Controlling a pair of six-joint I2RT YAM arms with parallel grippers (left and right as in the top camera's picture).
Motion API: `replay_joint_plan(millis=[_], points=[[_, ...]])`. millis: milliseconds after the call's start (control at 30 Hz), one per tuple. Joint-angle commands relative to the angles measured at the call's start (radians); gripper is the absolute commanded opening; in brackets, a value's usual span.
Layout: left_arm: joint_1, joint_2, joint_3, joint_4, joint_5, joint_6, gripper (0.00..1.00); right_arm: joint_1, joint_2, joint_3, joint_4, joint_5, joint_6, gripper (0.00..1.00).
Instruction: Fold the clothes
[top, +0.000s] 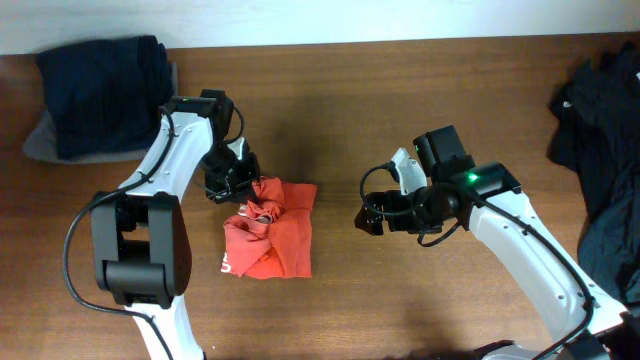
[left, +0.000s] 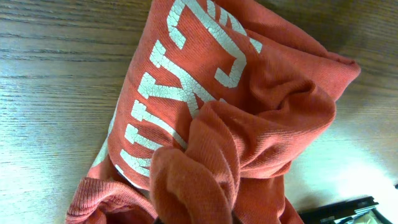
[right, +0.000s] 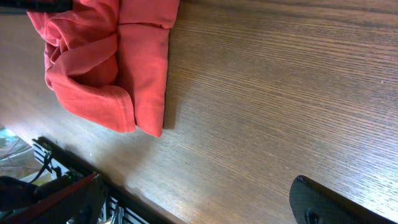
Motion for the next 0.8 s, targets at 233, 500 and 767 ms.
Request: replay_joint_plan(millis=[233,500,767], points=[[-0.065,-0.109,0.011,-0.003,0.010,0.005,0.08,0.006,-0.003,0.013,0.006,0.009,-0.010,0.99],[-0.199,-0.106,0.011,0.032,-0.035,-0.016,0.20,0.006,-0.003,0.013,0.005,0.008,-0.010,0.99],[-0.286,-0.105,0.011,0.091,-0.043,-0.053,0.31,0.006,-0.003,0.013,-0.004,0.008,-0.010,0.99]])
